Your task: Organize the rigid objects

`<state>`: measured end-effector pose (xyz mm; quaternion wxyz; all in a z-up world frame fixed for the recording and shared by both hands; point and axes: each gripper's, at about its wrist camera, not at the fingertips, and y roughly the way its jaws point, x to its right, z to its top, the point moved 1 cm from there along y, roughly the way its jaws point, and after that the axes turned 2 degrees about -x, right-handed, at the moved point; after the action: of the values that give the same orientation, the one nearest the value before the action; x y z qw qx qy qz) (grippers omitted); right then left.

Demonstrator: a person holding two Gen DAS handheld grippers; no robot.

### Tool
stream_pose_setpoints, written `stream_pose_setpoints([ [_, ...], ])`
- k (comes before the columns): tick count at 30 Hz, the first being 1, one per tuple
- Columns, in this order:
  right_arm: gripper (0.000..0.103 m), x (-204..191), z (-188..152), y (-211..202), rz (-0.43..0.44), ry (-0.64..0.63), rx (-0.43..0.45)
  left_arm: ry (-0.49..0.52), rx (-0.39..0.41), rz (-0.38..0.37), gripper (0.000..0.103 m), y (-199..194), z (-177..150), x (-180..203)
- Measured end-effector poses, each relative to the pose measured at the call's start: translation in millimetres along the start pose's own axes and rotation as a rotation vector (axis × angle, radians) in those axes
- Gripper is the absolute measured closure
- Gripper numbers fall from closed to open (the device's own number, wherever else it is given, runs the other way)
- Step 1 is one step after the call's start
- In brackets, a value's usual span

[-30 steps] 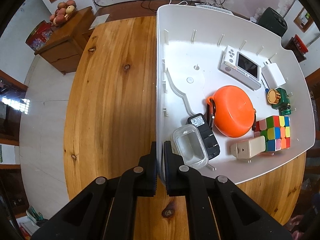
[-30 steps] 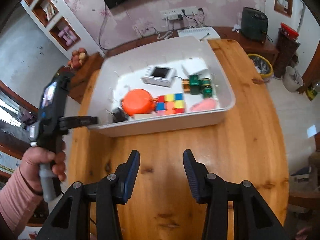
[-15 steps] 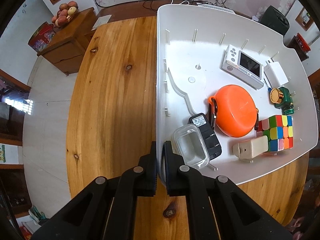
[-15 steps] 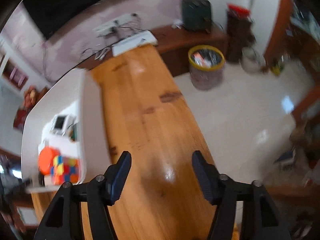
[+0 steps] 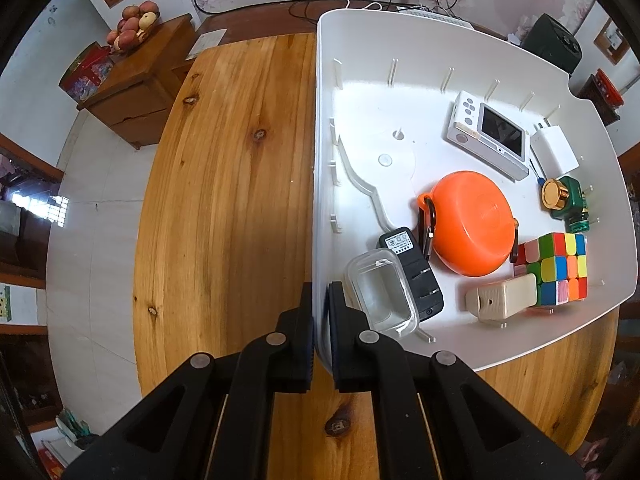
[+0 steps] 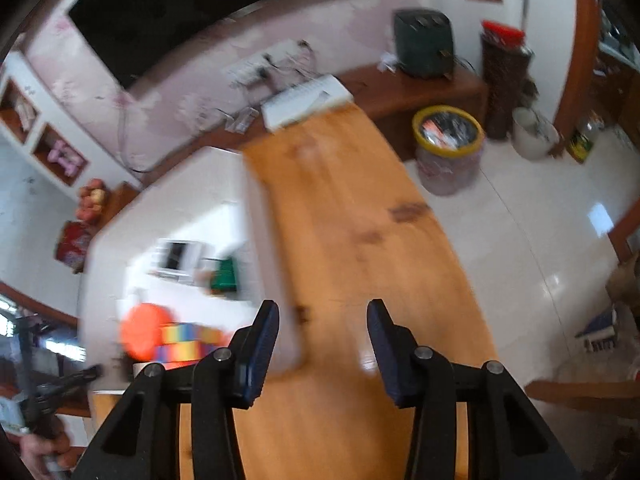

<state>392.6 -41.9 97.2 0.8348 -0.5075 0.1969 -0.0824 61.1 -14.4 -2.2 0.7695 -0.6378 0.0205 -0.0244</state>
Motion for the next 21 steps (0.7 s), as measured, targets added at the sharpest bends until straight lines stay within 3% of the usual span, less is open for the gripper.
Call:
stream_pose_setpoints([
  [2,0.056,-27,-8,-32,0.061,-0.006,0.033,-0.002,-0.002,-0.003,0.097,0,0,0],
  [5,0.056,-72,-27,-94,0.221,-0.009,0.115,-0.009,-0.014,-0.014,0.097,1,2,-2],
  [7,0.056,-105,-40,-127,0.290,-0.088,0.161,-0.010,-0.021,-0.017,0.097,2,3,-3],
  [11,0.055,-162,-65,-159,0.277,-0.319,0.205,-0.004,-0.020,-0.016,0.097,1,2,-2],
  [13,0.055,-173,-70,-159,0.281,-0.362,0.203,0.002,-0.019,-0.016,0.097,2,2,-2],
  [21,0.054,-168,-61,-151,0.242,-0.363,0.229,0.002,-0.020,-0.004,0.097,2,2,-1],
])
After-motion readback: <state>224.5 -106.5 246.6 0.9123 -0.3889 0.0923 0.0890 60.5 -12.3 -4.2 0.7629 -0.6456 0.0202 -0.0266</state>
